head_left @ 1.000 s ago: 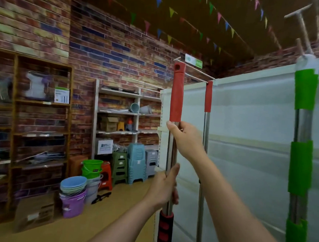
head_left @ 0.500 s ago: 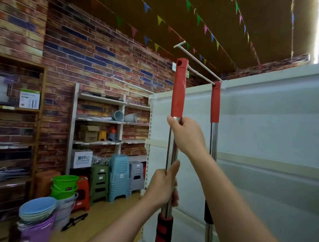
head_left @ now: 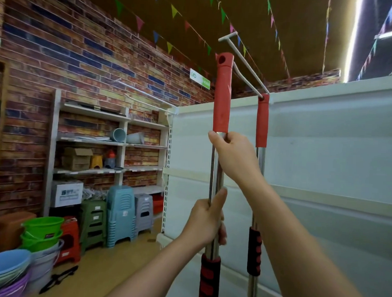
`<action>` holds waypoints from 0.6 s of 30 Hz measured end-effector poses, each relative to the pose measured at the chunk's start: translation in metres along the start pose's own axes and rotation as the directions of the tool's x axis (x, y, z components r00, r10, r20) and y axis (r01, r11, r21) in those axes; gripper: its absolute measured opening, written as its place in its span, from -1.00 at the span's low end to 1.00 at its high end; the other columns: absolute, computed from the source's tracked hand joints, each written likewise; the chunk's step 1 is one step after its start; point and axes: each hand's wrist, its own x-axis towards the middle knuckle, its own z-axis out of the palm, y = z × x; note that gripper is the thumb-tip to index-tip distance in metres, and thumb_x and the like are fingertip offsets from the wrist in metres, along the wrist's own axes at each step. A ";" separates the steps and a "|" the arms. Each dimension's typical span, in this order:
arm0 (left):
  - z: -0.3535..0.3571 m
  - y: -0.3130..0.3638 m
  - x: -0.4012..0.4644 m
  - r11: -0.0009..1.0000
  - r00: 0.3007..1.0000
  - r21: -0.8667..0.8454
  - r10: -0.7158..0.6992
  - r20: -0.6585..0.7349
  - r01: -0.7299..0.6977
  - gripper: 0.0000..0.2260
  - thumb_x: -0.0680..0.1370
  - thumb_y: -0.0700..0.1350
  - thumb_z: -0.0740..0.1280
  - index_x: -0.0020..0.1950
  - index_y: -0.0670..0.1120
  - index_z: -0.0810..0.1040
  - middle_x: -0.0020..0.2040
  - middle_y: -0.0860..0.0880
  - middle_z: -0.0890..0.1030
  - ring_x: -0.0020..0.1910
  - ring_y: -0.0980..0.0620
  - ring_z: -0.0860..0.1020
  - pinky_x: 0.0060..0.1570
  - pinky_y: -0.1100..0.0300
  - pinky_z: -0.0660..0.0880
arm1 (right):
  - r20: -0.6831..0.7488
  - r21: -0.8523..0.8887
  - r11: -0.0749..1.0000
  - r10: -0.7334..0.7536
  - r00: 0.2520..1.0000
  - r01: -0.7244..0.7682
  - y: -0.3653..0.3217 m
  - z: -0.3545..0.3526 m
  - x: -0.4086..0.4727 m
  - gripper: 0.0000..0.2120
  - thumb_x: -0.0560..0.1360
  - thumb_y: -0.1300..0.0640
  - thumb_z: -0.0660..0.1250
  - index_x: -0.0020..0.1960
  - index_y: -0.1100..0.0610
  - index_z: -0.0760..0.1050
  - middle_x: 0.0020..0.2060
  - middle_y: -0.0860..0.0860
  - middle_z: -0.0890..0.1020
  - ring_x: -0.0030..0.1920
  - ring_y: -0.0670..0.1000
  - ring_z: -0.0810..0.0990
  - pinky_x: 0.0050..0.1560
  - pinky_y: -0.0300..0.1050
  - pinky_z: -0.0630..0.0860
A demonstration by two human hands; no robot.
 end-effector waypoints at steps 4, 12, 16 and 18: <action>0.002 0.003 0.000 1.000 1.000 -0.011 -0.003 0.025 0.003 -0.48 0.47 0.30 0.12 -0.34 -0.17 0.37 -0.52 -0.14 0.48 -0.58 -0.06 0.48 -0.44 0.15 0.52 | -0.024 -0.012 1.000 -0.001 1.000 0.001 -0.003 -0.004 -0.002 -0.63 0.53 -0.14 0.17 -0.34 0.07 0.36 -0.47 -0.04 0.41 -0.42 -0.01 0.40 -0.31 -0.07 0.36; 0.005 0.010 -0.001 0.999 0.999 -0.041 0.009 0.047 -0.007 -0.49 0.49 0.26 0.15 -0.32 -0.19 0.38 -0.55 -0.14 0.48 -0.61 -0.06 0.47 -0.49 0.16 0.51 | -0.018 0.027 1.000 0.009 1.000 -0.008 -0.010 -0.015 -0.006 -0.66 0.55 -0.11 0.17 -0.31 0.08 0.37 -0.46 -0.05 0.40 -0.46 -0.07 0.37 -0.36 -0.16 0.35; 0.007 0.008 -0.002 0.999 0.998 -0.034 0.018 0.063 -0.016 -0.47 0.49 0.28 0.14 -0.36 -0.18 0.38 -0.55 -0.16 0.48 -0.60 -0.07 0.48 -0.45 0.13 0.52 | -0.030 0.016 1.000 0.015 0.999 -0.014 -0.009 -0.016 -0.006 -0.64 0.54 -0.10 0.18 -0.36 0.06 0.32 -0.48 -0.05 0.38 -0.47 -0.06 0.34 -0.37 -0.14 0.31; 0.009 0.008 -0.002 0.999 0.998 -0.034 0.012 0.067 -0.010 -0.47 0.48 0.28 0.14 -0.35 -0.18 0.38 -0.55 -0.15 0.49 -0.60 -0.07 0.48 -0.45 0.13 0.53 | -0.031 0.017 1.000 0.017 0.999 -0.016 -0.008 -0.018 -0.006 -0.64 0.54 -0.10 0.18 -0.35 0.06 0.33 -0.48 -0.05 0.38 -0.47 -0.06 0.35 -0.35 -0.14 0.32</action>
